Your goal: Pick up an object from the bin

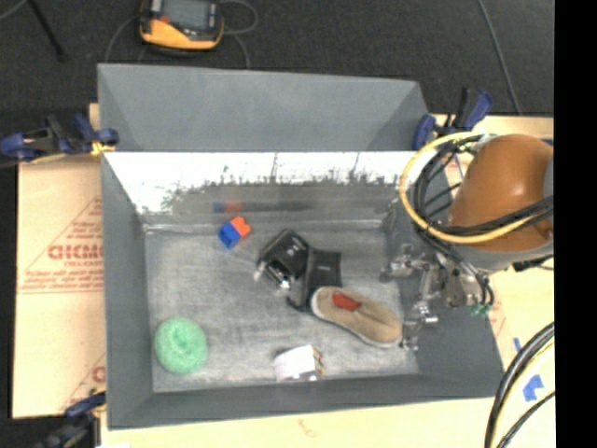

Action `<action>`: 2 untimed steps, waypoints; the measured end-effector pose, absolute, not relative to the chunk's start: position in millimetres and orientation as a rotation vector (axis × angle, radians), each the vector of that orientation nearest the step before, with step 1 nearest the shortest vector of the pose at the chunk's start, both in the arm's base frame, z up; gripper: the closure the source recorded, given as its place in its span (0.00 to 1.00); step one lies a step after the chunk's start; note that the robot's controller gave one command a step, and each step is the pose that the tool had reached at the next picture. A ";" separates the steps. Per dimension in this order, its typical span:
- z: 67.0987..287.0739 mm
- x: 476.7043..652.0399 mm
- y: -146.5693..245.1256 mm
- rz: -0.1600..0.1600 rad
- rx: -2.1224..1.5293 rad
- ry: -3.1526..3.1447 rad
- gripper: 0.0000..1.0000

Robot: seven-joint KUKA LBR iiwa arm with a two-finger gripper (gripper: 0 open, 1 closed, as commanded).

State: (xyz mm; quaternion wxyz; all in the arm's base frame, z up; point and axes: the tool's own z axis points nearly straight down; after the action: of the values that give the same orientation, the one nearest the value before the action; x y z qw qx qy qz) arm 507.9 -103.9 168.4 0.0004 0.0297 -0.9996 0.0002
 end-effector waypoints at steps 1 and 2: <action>123.4 519.3 -99.6 0.006 0.179 -3.148 0.00; 73.8 521.9 -95.4 0.003 -0.053 -3.149 1.00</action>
Offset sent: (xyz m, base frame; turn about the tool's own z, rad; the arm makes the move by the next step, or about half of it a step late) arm 0.0110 0.0100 -0.0984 0.0954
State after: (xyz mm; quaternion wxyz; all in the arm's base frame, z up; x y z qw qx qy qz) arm 521.9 -95.4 73.8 -0.0041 -0.0168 -0.9999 0.0009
